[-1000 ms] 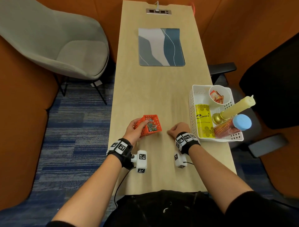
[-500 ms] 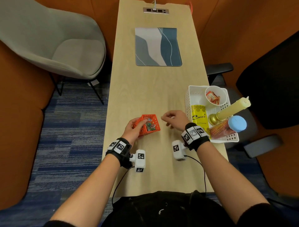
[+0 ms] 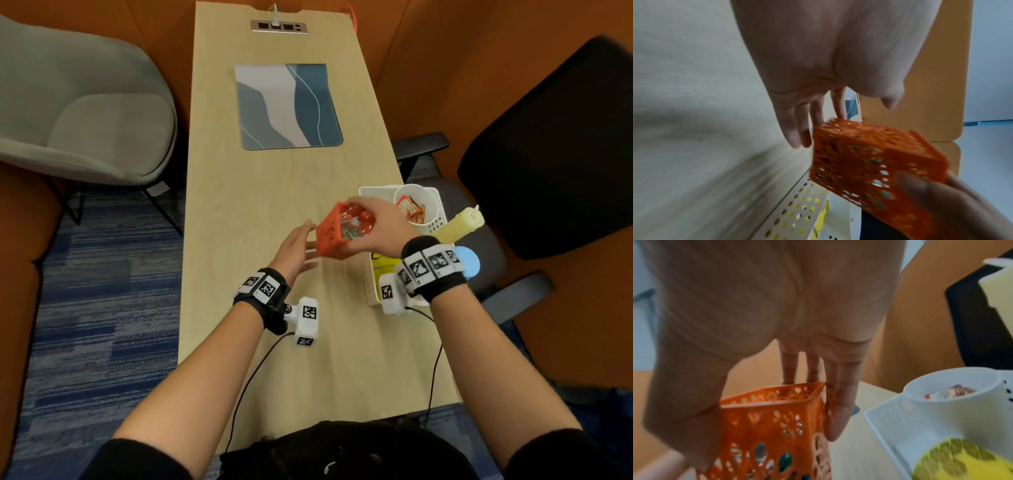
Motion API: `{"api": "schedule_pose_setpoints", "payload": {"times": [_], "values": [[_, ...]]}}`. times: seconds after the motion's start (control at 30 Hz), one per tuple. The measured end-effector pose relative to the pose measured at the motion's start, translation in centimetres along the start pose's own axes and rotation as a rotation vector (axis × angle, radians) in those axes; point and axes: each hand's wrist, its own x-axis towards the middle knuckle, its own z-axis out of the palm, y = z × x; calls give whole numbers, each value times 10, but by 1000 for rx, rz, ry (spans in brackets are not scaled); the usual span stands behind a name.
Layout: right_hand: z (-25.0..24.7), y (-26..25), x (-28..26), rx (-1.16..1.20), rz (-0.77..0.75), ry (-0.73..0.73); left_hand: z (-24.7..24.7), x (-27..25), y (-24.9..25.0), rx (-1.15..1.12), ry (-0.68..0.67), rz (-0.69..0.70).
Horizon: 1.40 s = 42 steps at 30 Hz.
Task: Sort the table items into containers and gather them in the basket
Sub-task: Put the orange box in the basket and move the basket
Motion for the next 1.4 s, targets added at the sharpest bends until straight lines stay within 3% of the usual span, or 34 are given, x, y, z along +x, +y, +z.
{"api": "schedule_pose_setpoints", "payload": {"times": [0.13, 0.2, 0.3, 0.4, 0.5, 0.83, 1.03, 1.23, 1.3, 1.4], "values": [[-48, 10, 23, -118, 141, 169, -8, 33, -2, 555, 178, 116], [-61, 15, 38, -184, 210, 214, -16, 47, -7, 853, 208, 27], [-66, 23, 63, -345, 251, 137, -29, 59, -16, 1107, 275, -178], [-64, 36, 87, -406, 256, 28, -38, 63, -31, 1145, 321, -299], [-57, 49, 102, -431, 268, -70, -38, 63, -41, 1212, 353, -279], [-18, 93, 108, -455, 265, -9, -38, 71, -42, 1190, 364, -297], [-19, 89, 104, -586, 325, -80, -37, 71, -41, 1214, 360, -284], [4, 68, 46, -86, 227, 295, -28, 80, -4, 1387, 338, -332], [11, 63, 22, 49, 293, 200, -18, 101, 23, 1312, 279, -232], [20, 67, -13, 254, 548, -139, 14, 127, 65, 1190, 123, 3]]}}
